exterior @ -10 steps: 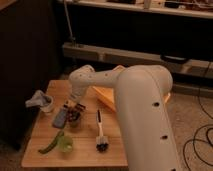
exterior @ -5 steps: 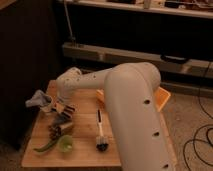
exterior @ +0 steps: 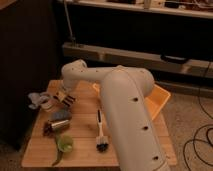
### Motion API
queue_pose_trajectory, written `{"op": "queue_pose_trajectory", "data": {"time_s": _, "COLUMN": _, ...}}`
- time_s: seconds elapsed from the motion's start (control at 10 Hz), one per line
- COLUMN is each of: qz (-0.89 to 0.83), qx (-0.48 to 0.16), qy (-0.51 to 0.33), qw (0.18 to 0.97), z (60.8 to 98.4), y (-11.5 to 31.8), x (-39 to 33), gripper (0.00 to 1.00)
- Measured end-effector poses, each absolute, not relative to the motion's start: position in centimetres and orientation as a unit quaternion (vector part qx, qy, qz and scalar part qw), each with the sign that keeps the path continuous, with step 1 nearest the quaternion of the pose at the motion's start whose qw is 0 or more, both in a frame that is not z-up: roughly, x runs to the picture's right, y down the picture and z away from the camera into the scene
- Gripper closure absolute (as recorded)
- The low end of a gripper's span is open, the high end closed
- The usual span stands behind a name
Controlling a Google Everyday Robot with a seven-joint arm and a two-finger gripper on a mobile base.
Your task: Wipe table surface with eraser
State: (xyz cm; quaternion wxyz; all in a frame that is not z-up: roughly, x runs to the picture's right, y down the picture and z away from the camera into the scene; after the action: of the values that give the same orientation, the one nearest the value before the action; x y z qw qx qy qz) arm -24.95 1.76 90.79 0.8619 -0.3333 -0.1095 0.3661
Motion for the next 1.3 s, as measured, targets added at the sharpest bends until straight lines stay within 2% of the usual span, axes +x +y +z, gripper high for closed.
{"op": "queue_pose_trajectory", "data": {"time_s": 0.3, "qz": 0.414, "qx": -0.331, "qy": -0.093, "qw": 0.843, "z": 94.5, "y": -1.3, "x": -21.9, "gripper": 1.00}}
{"op": "queue_pose_trajectory", "data": {"time_s": 0.6, "qz": 0.420, "qx": -0.335, "qy": -0.075, "qw": 0.840, "z": 96.7, "y": 0.0, "x": -20.9, "gripper": 1.00}}
{"op": "queue_pose_trajectory", "data": {"time_s": 1.3, "qz": 0.406, "qx": -0.334, "qy": -0.037, "qw": 0.850, "z": 93.9, "y": 5.1, "x": -13.6, "gripper": 1.00}}
